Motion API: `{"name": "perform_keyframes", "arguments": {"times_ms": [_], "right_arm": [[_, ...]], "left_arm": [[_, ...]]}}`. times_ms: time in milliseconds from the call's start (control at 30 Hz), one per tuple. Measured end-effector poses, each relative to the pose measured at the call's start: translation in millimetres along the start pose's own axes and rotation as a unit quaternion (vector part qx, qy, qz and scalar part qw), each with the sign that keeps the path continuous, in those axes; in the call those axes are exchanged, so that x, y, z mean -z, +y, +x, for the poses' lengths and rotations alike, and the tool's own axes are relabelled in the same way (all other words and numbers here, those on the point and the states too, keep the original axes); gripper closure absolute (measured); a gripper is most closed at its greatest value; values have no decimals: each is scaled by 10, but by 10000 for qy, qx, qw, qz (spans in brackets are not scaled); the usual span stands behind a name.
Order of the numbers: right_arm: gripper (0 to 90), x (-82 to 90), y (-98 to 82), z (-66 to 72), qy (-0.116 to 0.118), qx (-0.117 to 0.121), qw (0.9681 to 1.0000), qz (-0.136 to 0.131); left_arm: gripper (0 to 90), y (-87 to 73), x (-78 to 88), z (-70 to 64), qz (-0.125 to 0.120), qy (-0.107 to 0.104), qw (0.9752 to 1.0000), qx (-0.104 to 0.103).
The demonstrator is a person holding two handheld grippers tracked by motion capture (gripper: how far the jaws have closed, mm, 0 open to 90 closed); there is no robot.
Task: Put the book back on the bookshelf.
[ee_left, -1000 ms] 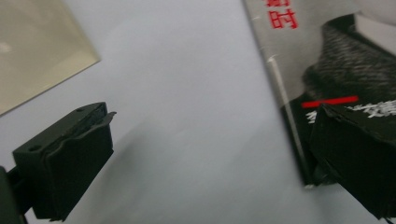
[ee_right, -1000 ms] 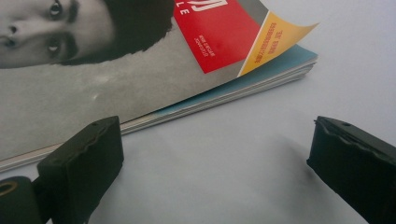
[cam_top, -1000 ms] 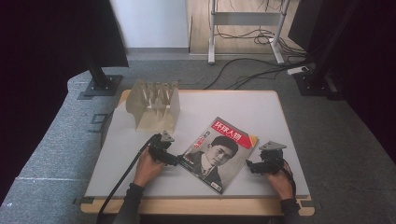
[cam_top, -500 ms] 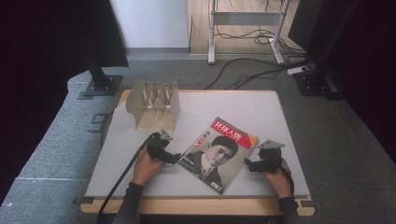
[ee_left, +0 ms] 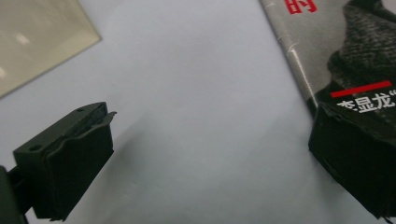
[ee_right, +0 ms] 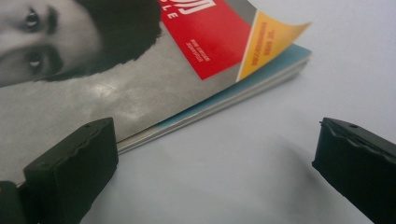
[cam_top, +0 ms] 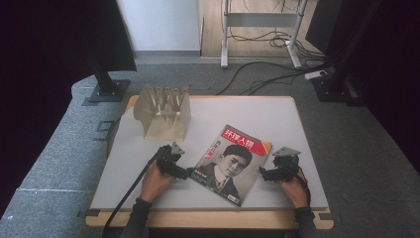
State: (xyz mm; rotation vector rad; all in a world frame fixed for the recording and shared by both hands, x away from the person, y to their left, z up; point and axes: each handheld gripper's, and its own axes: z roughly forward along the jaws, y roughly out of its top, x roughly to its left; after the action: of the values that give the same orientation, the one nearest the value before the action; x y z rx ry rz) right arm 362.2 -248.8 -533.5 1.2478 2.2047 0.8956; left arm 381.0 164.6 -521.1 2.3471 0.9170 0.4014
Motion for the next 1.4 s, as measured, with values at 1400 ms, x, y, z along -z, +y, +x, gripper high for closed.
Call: {"name": "perform_keyframes", "arguments": {"times_ms": [1400], "right_arm": [[0,-626,641,-252,-27,-112,9992,375]], "left_arm": [[0,-114,70,-684,-190,-856,9947,-530]]}}
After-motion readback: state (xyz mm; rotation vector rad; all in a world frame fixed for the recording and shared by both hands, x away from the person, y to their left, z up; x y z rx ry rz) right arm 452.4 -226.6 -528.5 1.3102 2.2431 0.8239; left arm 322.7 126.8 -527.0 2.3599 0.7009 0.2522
